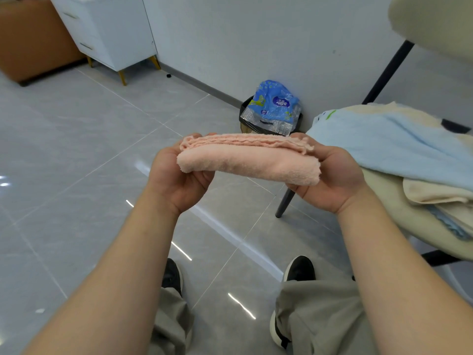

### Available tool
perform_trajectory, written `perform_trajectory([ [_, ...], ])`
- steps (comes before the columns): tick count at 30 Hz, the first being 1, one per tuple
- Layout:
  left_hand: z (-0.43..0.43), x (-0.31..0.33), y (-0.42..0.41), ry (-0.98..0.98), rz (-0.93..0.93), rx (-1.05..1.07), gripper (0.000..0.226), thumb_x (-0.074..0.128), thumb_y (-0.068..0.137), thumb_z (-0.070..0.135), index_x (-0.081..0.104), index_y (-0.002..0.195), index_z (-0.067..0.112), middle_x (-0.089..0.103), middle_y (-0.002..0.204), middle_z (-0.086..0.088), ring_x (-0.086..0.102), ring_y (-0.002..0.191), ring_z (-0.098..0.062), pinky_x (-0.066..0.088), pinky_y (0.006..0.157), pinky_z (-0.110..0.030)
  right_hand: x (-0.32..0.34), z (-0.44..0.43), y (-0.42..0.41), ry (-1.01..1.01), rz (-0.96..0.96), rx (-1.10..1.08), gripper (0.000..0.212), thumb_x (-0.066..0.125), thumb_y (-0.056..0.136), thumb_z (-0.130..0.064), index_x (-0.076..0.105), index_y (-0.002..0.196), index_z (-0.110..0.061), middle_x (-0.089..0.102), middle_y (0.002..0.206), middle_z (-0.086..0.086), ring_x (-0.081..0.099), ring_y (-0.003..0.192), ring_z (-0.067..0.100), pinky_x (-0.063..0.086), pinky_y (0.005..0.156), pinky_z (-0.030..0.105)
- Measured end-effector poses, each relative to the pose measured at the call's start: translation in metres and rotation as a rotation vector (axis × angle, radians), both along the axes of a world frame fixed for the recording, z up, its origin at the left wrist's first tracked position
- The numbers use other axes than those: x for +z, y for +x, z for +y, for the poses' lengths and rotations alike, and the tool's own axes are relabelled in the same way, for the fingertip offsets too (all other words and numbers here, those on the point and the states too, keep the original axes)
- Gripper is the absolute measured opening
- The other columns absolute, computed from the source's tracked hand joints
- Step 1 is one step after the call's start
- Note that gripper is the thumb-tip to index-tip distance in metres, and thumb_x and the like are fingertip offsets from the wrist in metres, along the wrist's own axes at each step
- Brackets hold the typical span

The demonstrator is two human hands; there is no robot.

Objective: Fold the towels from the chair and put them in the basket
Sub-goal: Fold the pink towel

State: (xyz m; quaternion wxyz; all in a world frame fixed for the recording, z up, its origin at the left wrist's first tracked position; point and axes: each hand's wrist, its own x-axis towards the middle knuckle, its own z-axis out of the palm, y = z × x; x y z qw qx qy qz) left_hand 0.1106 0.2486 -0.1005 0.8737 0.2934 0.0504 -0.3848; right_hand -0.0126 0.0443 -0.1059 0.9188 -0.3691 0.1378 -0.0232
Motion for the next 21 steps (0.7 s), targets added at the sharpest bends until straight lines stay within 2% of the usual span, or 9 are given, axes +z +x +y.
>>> perform_trajectory([
  [3,0.001,-0.004,0.004,0.220,-0.135,-0.048,0.007,0.044,0.072,0.010,0.050,0.071,0.011,0.059,0.073,-0.006,0.063,0.067,-0.022,0.054,0.060,-0.026,-0.005,-0.008,0.001,-0.095,0.059,0.010,0.013,0.045,0.077,-0.014,0.057,0.080,-0.010,0.063,0.083,0.008,0.064,0.076,0.021,0.053,0.067,0.029],
  [4,0.001,-0.007,0.006,0.310,-0.185,-0.083,0.011,0.047,0.077,0.017,0.050,0.068,0.011,0.059,0.073,-0.006,0.062,0.069,-0.023,0.051,0.062,-0.027,-0.007,-0.009,0.002,-0.159,0.105,-0.006,0.014,0.046,0.079,-0.022,0.054,0.078,-0.011,0.060,0.081,0.007,0.061,0.074,0.022,0.049,0.067,0.030],
  [6,0.001,-0.012,0.007,0.456,-0.271,-0.176,0.031,0.059,0.087,0.034,0.052,0.068,0.010,0.064,0.068,-0.005,0.065,0.069,-0.022,0.051,0.065,-0.028,-0.015,-0.011,0.006,-0.384,0.250,-0.030,0.035,0.058,0.085,-0.047,0.055,0.074,-0.014,0.056,0.072,0.007,0.057,0.066,0.020,0.043,0.065,0.031],
  [8,-0.003,-0.017,0.004,0.561,-0.373,-0.236,0.027,0.070,0.086,0.028,0.058,0.075,0.006,0.070,0.073,-0.007,0.069,0.075,-0.023,0.055,0.068,-0.028,-0.024,-0.006,0.009,-0.628,0.353,-0.008,0.051,0.073,0.074,-0.065,0.059,0.079,-0.016,0.058,0.079,0.012,0.057,0.072,0.023,0.042,0.070,0.034],
  [11,-0.004,-0.026,0.005,0.694,-0.440,-0.193,0.029,0.070,0.084,0.001,0.049,0.068,0.013,0.065,0.070,-0.006,0.062,0.066,-0.020,0.049,0.054,-0.024,-0.032,0.001,0.009,-0.773,0.357,-0.017,0.036,0.078,0.081,-0.048,0.054,0.073,-0.022,0.053,0.072,0.007,0.047,0.066,0.020,0.035,0.059,0.029],
  [14,-0.004,-0.027,0.008,0.696,-0.409,-0.174,0.024,0.065,0.085,-0.006,0.054,0.077,0.014,0.066,0.090,-0.012,0.063,0.075,-0.024,0.050,0.062,-0.030,-0.033,-0.001,0.009,-0.764,0.348,-0.055,0.032,0.078,0.086,-0.030,0.050,0.070,-0.025,0.050,0.065,-0.002,0.045,0.059,0.013,0.029,0.055,0.027],
  [16,-0.005,-0.027,0.009,0.714,-0.360,-0.164,0.023,0.064,0.087,-0.006,0.060,0.099,0.012,0.069,0.100,-0.013,0.068,0.076,-0.023,0.056,0.062,-0.029,-0.031,-0.001,0.009,-0.744,0.354,-0.098,0.025,0.078,0.086,-0.024,0.053,0.082,-0.027,0.056,0.067,-0.001,0.052,0.059,0.014,0.034,0.054,0.025],
  [18,-0.005,-0.029,0.010,0.711,-0.296,-0.171,0.036,0.065,0.087,-0.006,0.059,0.119,0.009,0.070,0.107,-0.016,0.072,0.083,-0.026,0.061,0.065,-0.032,-0.030,-0.001,0.009,-0.687,0.369,-0.148,0.029,0.078,0.085,-0.018,0.058,0.105,-0.021,0.068,0.079,0.002,0.064,0.064,0.015,0.047,0.054,0.026],
  [21,-0.004,-0.028,0.009,0.644,-0.239,-0.218,0.038,0.064,0.087,-0.006,0.059,0.125,-0.005,0.070,0.115,-0.024,0.071,0.094,-0.032,0.063,0.071,-0.037,-0.028,-0.004,0.009,-0.502,0.330,-0.163,0.041,0.077,0.081,-0.008,0.065,0.119,0.000,0.075,0.103,0.016,0.073,0.085,0.024,0.059,0.066,0.030],
])
